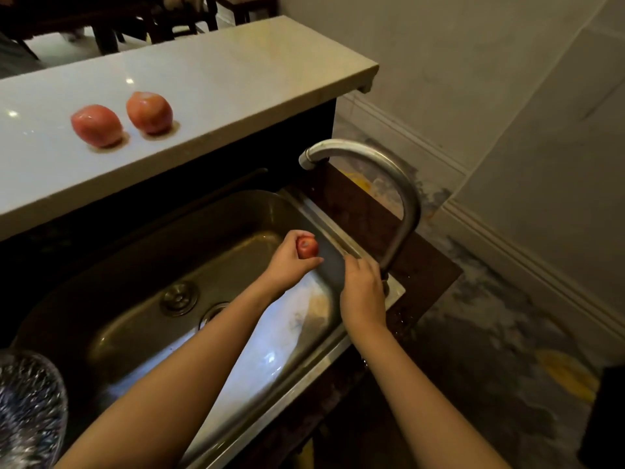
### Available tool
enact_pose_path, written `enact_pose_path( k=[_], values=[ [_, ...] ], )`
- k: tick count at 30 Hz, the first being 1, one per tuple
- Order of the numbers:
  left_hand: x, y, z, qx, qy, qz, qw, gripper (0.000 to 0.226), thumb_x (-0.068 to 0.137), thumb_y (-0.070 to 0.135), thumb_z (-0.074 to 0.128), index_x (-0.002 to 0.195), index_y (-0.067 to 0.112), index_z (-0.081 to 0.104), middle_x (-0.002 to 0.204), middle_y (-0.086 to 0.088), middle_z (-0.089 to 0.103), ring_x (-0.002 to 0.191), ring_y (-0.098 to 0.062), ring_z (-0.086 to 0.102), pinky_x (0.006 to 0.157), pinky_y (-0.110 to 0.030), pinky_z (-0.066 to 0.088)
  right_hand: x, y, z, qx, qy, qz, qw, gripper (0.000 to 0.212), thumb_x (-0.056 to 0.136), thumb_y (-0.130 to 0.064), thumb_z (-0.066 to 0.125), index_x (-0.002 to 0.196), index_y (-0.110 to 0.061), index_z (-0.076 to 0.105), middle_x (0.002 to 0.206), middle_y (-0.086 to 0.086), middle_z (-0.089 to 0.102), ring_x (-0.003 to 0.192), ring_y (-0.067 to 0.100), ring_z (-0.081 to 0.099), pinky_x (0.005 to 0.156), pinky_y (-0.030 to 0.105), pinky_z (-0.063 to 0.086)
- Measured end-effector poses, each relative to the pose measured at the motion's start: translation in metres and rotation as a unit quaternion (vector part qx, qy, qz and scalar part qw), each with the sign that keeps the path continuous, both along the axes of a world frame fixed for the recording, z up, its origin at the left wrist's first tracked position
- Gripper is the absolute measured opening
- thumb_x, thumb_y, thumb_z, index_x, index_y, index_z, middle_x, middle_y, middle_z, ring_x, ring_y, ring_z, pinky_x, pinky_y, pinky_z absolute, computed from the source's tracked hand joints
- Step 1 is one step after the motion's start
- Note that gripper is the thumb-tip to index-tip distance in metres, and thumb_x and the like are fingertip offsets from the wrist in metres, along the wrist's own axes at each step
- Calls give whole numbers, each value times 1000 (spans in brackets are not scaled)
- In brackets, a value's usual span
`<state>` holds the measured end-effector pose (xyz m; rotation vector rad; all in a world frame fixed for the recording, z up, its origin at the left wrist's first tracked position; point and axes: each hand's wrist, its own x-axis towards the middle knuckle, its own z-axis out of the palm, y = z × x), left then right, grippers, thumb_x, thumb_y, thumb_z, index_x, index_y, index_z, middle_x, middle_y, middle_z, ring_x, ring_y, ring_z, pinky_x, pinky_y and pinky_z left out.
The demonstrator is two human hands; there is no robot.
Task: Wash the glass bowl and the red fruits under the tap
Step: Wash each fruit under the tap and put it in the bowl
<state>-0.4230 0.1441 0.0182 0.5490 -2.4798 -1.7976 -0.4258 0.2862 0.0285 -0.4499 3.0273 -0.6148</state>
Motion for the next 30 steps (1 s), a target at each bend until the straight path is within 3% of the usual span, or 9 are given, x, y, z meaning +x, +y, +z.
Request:
enact_pose_path(
  k=[6,11,18,22,25,27,28,30],
  values=[
    [-12,-1,9,8,9,11,1000,47,81,11,67,121,15,43,111,0,43,96,-15,50,66,-15,46,-5,-9,-1,6,-17,-16,1000,36,92,4,36,126,-5,47,126,15,51,126,31,36,101,34,35],
    [-22,-2,19,31,9,24,999,47,81,12,67,121,16,43,113,-3,44,105,-24,52,87,-37,53,-9,-15,1,14,-30,-30,999,34,93,4,35,124,-3,47,126,17,51,124,32,38,97,33,39],
    [-29,2,29,30,14,22,999,53,81,13,68,125,13,41,116,-6,44,109,-26,51,94,-41,50,-16,-17,3,41,-40,-28,998,30,92,4,39,119,-1,50,123,18,54,119,32,45,96,34,43],
    [-28,1,30,64,27,20,997,48,84,22,64,126,16,41,115,-5,46,103,-22,53,86,-34,51,-20,-15,6,25,-53,-37,998,28,92,2,39,117,-2,52,122,17,56,119,31,46,94,36,43],
    [-30,2,36,171,26,48,984,28,95,30,45,118,13,47,110,-10,51,91,-22,55,68,-25,45,-21,-17,12,23,-9,-19,1000,26,97,-11,37,119,-6,51,122,13,58,118,29,43,93,37,40],
    [-32,4,45,236,23,94,967,26,99,29,35,107,8,49,95,-12,53,70,-18,52,56,-24,39,-24,-25,20,-35,56,30,997,32,99,-25,34,121,-10,52,120,9,60,117,25,44,92,36,38],
    [-32,4,50,249,21,112,962,28,99,28,33,104,6,49,88,-11,53,64,-17,50,54,-24,39,-26,-32,27,-103,41,51,992,35,99,-29,32,123,-12,51,118,8,60,115,23,45,89,35,40],
    [-34,4,57,246,19,110,963,28,99,24,33,103,2,51,84,-8,54,70,-16,53,60,-24,44,-38,-49,41,-263,-112,53,957,39,99,-37,30,129,-19,47,118,5,58,105,17,50,78,26,45]
  ],
)
